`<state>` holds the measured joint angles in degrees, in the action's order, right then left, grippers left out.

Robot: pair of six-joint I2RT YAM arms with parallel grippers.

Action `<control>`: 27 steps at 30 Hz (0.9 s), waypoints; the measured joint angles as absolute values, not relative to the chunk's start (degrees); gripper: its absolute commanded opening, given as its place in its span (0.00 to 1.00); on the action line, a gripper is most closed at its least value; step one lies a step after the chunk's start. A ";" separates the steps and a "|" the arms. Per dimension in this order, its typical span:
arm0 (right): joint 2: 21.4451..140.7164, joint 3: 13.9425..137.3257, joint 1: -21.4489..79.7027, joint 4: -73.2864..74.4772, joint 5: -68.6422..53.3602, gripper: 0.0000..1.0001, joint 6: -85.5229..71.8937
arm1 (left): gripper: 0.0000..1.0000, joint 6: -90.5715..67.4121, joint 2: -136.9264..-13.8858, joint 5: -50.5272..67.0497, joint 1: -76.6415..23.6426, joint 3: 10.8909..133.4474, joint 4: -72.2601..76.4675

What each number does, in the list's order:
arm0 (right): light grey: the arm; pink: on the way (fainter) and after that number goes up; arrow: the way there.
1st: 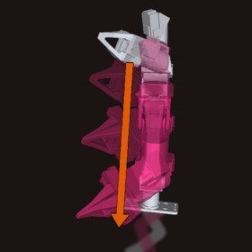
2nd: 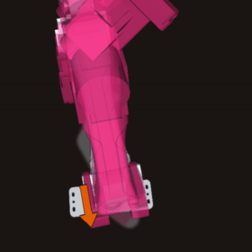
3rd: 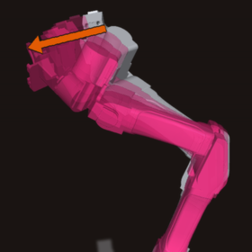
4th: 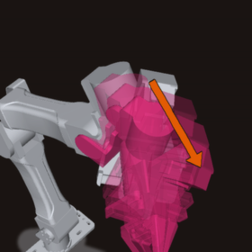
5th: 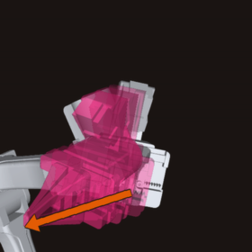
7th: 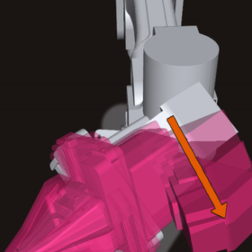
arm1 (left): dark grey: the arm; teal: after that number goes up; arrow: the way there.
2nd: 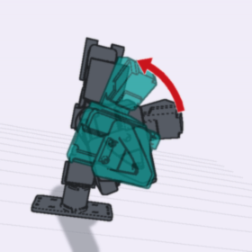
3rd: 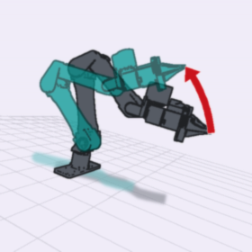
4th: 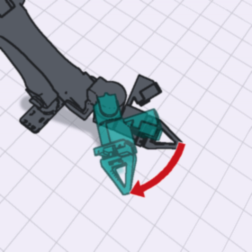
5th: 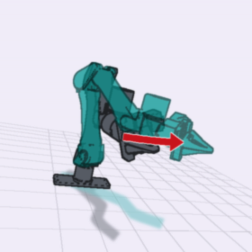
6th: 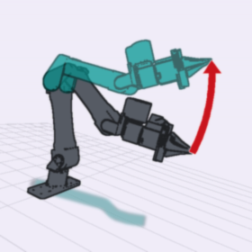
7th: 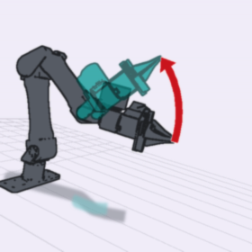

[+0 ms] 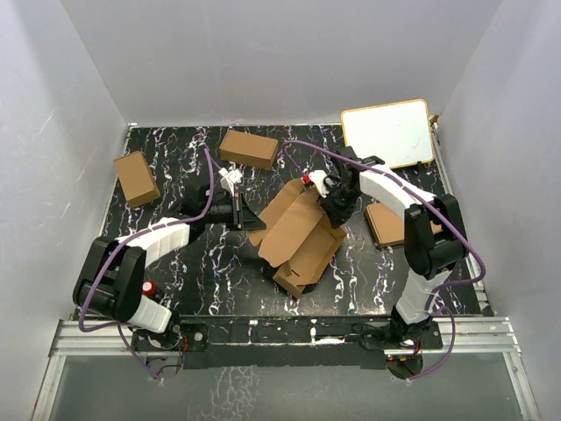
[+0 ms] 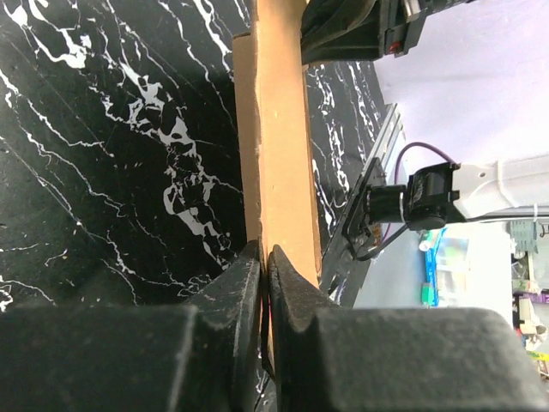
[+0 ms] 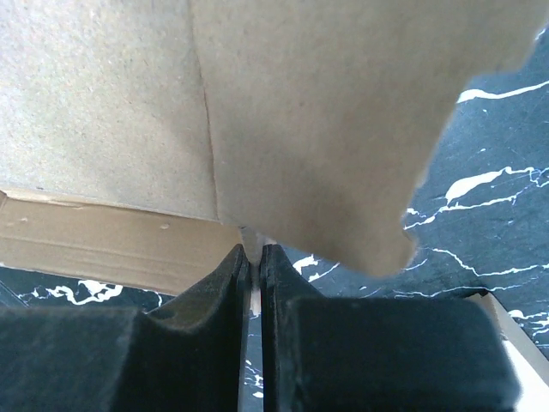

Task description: Fold the paper box

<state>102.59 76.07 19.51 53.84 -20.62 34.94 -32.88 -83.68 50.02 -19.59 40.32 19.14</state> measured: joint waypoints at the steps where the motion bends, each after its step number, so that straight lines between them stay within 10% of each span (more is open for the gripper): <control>1: 102.76 76.20 19.75 53.78 -20.25 0.12 34.65 | 0.00 -32.64 -84.14 50.19 -19.59 40.38 18.74; 27: 102.10 68.36 21.12 42.26 -16.80 0.33 31.16 | 0.00 -28.42 -84.62 50.19 -18.04 40.29 17.80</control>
<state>102.10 68.36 21.12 42.26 -16.80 31.16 -28.42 -84.62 50.19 -18.04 40.29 17.80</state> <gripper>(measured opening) 0.321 0.012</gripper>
